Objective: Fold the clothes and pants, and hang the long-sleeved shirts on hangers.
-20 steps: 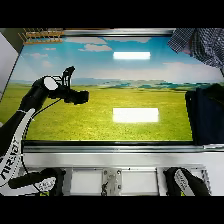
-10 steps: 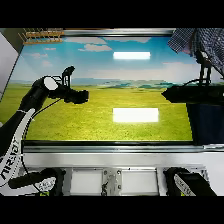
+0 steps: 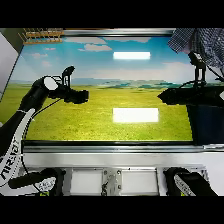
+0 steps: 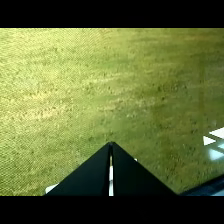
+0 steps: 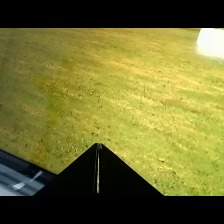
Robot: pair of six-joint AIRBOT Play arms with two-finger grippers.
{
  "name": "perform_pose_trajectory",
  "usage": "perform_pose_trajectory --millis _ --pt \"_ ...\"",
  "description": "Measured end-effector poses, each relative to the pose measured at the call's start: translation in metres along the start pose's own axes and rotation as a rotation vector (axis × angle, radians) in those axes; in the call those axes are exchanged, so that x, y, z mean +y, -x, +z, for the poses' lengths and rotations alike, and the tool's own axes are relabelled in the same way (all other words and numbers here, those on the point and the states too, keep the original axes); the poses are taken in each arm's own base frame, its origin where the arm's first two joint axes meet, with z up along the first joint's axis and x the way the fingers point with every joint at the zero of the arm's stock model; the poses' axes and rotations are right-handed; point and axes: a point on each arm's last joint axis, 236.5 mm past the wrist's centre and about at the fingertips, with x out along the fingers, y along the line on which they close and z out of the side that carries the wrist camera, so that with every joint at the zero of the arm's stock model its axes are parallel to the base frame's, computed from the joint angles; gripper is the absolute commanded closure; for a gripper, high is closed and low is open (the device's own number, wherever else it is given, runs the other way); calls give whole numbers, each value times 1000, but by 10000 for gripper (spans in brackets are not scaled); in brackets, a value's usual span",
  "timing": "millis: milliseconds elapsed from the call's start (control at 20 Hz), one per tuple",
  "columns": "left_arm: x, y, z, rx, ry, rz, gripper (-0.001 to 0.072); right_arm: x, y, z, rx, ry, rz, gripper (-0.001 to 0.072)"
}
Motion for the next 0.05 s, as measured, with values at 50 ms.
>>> perform_pose_trajectory --millis 50 --pt "0 0 0 0 0 0 699 0 0 0 2 0 1 691"
